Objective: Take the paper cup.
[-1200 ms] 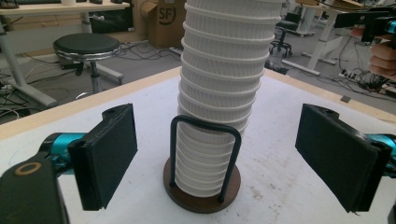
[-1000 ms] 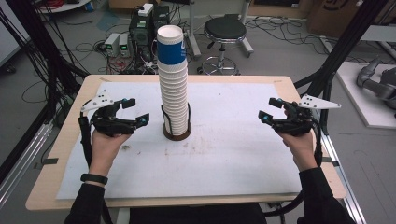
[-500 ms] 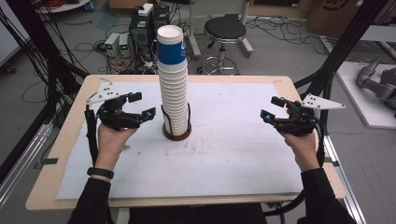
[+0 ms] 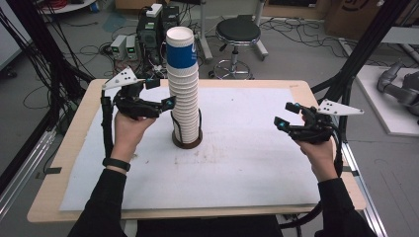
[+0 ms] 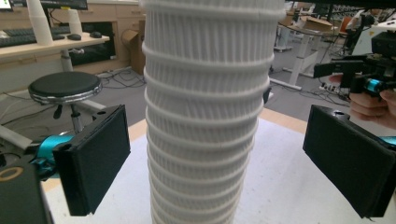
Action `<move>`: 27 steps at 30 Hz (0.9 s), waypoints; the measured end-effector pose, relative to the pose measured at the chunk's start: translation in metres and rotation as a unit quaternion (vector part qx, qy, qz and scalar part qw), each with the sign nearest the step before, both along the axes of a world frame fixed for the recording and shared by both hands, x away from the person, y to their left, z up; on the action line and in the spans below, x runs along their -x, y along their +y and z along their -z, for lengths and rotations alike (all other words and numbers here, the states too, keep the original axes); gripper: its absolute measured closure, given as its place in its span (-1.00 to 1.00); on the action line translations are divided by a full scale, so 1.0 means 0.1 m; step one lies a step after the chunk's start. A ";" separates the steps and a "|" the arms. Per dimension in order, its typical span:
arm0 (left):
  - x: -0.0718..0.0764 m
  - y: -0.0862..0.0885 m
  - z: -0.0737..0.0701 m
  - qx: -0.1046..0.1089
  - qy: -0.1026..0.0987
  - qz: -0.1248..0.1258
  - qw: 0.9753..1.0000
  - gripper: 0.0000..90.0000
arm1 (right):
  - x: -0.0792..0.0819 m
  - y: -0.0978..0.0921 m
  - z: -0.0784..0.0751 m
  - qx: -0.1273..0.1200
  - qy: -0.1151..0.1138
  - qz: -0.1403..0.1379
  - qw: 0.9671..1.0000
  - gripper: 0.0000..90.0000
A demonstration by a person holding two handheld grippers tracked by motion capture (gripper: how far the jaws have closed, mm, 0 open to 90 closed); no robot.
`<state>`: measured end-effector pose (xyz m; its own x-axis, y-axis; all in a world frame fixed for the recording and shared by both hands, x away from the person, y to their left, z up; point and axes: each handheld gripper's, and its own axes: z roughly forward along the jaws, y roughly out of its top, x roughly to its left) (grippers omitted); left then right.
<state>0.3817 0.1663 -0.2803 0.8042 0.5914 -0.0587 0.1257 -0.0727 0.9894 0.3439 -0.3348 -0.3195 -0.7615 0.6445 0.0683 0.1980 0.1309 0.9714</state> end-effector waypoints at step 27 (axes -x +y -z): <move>-0.28 -0.24 -0.23 -0.012 -0.001 0.018 1.000 -0.84 | 0.02 0.02 0.00 0.001 0.003 -0.008 1.000 -0.53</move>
